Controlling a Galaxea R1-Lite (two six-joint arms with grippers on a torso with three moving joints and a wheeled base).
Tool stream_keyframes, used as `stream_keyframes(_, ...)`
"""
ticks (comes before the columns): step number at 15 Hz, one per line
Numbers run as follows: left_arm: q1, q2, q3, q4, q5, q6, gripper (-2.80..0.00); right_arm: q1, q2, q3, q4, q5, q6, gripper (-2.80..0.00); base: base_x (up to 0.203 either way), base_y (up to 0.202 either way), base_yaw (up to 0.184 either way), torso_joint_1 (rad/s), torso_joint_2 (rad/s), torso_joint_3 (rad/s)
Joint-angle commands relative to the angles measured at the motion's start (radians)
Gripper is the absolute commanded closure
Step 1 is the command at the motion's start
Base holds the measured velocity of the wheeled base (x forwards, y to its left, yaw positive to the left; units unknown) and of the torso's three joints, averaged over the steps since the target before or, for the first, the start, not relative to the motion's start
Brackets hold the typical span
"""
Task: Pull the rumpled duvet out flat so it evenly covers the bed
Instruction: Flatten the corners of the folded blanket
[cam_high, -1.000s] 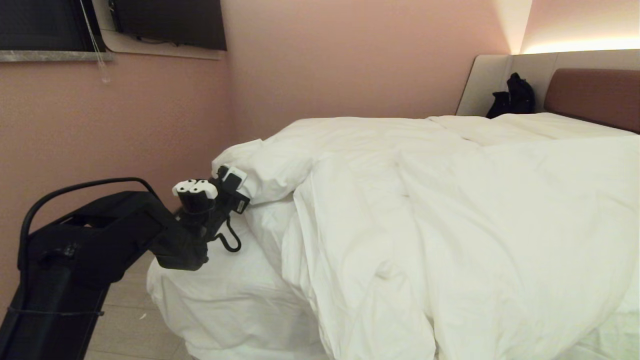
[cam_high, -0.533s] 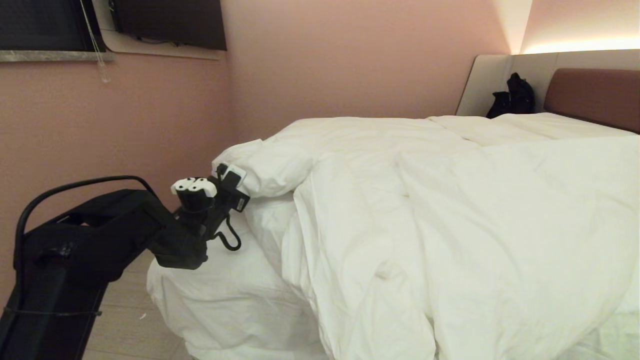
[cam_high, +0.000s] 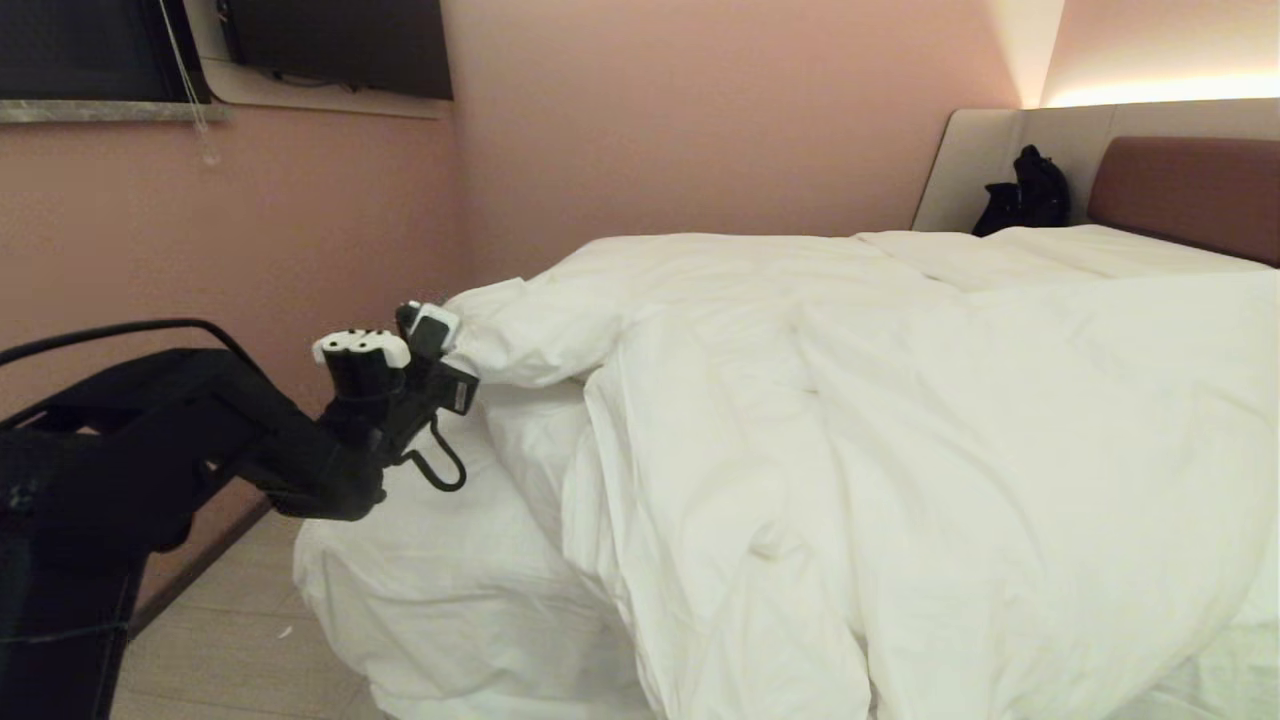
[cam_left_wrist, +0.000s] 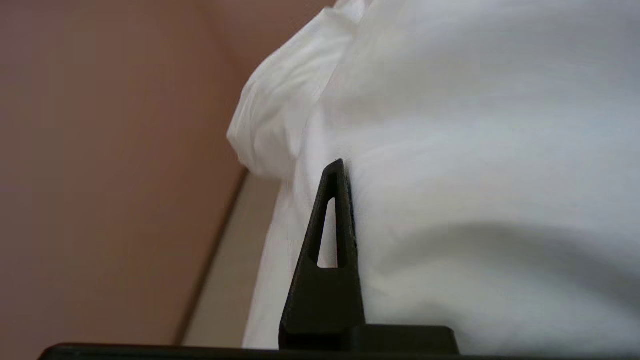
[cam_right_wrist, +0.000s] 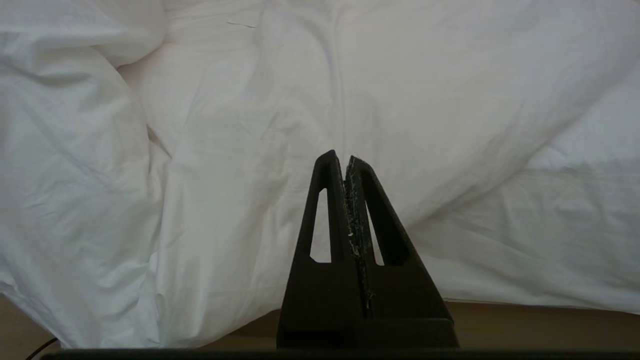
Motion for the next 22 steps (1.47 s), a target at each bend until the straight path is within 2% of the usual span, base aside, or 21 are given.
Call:
stream_keyframes(1, 0.042, -0.152, 0.032, 0.088, 0.004, -0.056, 0.00, 0.000, 0.000, 0.000, 0.000, 0.000, 0.000, 0.00, 0.000, 0.000, 0.000, 0.000, 0.00, 0.000)
stream_keyframes(7, 0.239, -0.395, 0.125, 0.398, 0.007, -0.187, 0.00, 0.000, 0.000, 0.000, 0.000, 0.000, 0.000, 0.00, 0.000, 0.000, 0.000, 0.000, 0.00, 0.000)
stream_keyframes(13, 0.406, -0.559, 0.286, 0.414, 0.017, -0.193, 0.00, 0.000, 0.000, 0.000, 0.000, 0.000, 0.000, 0.00, 0.000, 0.000, 0.000, 0.000, 0.00, 0.000)
stream_keyframes(16, 0.439, -0.589, 0.323, 0.414, 0.017, -0.194, 0.00, 0.000, 0.000, 0.000, 0.000, 0.000, 0.000, 0.00, 0.000, 0.000, 0.000, 0.000, 0.00, 0.000)
stream_keyframes(21, 0.576, -0.821, 0.583, 0.414, 0.019, -0.199, 0.00, 0.000, 0.000, 0.000, 0.000, 0.000, 0.000, 0.00, 0.000, 0.000, 0.000, 0.000, 0.00, 0.000)
stream_keyframes(22, 0.586, -0.829, 0.593, 0.413, 0.019, -0.199, 0.00, 0.000, 0.000, 0.000, 0.000, 0.000, 0.000, 0.00, 0.000, 0.000, 0.000, 0.000, 0.00, 0.000)
